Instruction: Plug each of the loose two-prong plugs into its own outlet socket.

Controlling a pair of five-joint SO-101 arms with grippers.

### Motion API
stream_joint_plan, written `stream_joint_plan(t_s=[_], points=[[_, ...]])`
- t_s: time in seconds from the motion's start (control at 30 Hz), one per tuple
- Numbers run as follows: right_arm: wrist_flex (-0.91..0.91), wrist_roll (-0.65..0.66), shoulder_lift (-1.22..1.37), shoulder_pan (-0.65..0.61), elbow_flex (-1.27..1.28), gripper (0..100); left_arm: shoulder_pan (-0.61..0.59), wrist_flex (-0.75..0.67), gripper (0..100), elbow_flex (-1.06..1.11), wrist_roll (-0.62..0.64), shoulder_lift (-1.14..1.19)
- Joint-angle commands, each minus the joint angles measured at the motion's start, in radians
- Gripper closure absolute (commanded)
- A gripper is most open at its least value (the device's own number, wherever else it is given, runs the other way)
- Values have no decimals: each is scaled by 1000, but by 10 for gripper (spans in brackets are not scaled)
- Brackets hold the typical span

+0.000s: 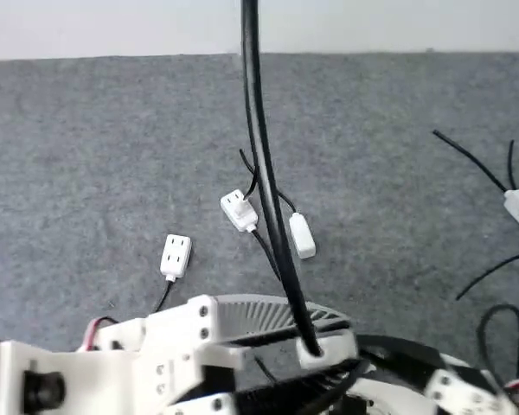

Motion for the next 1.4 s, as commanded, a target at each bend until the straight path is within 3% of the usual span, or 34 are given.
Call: stream_joint_plan(t_s=[0.0,0.2,0.4,0.9,1.23,1.37], points=[[65,14,10,-88,-141,746,6,-193,988,41,14,97],[90,5,2,-84,-203,746,6,-206,988,-47,14,242],[91,-117,2,-36,-336,746,6,-209,988,-82,14,333],[93,-118,1,-41,-402,746,0,-209,988,-128,17,408],[93,-121,1,-42,-428,746,-43,-210,988,-153,192,440],[91,-181,1,-44,-433,746,-43,-207,988,-168,256,470]])
